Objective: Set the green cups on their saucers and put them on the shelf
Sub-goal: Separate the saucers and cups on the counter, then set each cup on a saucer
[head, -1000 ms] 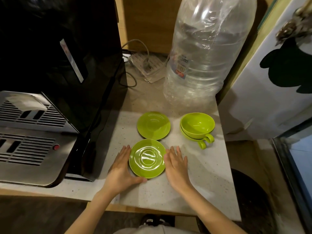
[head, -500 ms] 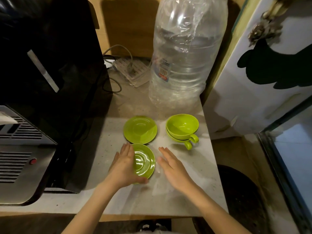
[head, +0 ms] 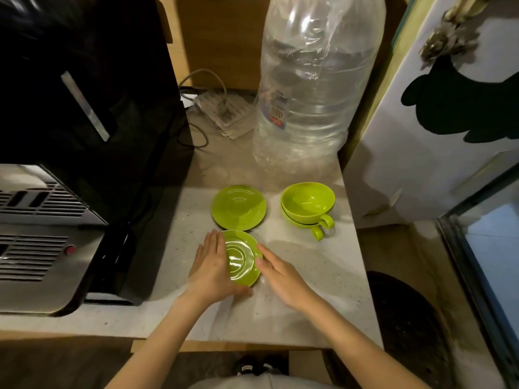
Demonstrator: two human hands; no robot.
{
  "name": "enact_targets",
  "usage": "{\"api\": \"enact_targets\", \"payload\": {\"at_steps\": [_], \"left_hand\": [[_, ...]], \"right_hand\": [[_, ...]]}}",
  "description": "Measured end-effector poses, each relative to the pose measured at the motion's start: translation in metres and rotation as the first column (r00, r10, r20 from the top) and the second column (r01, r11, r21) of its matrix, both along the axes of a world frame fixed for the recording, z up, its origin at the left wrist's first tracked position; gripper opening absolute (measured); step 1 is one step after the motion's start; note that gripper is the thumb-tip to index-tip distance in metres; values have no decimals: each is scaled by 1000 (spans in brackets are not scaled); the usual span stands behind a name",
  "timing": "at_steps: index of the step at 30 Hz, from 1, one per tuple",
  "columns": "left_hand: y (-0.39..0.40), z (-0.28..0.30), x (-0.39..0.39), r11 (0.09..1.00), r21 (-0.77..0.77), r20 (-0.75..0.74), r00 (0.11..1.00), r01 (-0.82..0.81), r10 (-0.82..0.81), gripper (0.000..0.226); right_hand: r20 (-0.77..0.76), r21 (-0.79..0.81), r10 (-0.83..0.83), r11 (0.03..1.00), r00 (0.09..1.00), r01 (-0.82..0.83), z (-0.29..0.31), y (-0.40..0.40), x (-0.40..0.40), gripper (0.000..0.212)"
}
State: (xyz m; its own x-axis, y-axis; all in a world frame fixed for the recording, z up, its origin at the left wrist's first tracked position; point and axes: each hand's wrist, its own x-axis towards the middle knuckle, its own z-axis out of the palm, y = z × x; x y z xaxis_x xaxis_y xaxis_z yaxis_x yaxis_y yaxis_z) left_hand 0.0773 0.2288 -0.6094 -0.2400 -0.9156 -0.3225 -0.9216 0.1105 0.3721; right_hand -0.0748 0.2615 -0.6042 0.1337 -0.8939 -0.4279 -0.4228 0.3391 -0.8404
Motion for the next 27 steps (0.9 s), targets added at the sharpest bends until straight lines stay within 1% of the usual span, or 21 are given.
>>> {"api": "enact_targets", "payload": {"at_steps": [8,12,14,15,16,18,19,21,23,24,25,27], "left_hand": [[2,-1,1,999,33,26,1000,0,-1,138],[0,4,-2,999,36,33,999,19,-20,135],[-5,13,-9,999,0,-65,996,54,-54,125],[-9,20,-15,999,-3,-158,986,51,-51,114],[-14,27,-21,999,28,-277,961,29,-20,98],[-27,41,-34,986,163,-527,847,25,66,64],[-34,48,-41,978,202,-605,792,50,85,49],[-48,57,-55,976,208,-675,732,65,95,30],[-62,63,-70,966,255,-712,683,39,161,23],[-69,64,-77,950,310,-716,663,24,217,23],[-74,64,-84,928,373,-711,647,14,276,24],[-80,61,-92,879,477,-688,626,10,367,25]], "right_hand": [[-37,-45,31,998,999,-32,-4,6,2,53],[-2,-62,10,998,1000,-10,2,2,-6,55],[17,-68,-43,997,999,44,11,-3,-16,57],[34,-85,-77,993,996,80,18,-6,-23,55],[58,-126,-112,985,992,119,25,-10,-32,51],[81,-238,-197,948,977,211,42,-17,-52,38],[79,-291,-253,919,964,265,50,-21,-63,32],[71,-391,-384,838,920,380,63,-28,-84,21],[34,-478,-524,739,851,474,67,-36,-103,15],[14,-486,-582,707,813,514,67,-40,-111,14],[-10,-462,-619,699,785,546,64,-45,-117,13],[-50,-321,-637,740,769,591,59,-53,-124,16]]}}
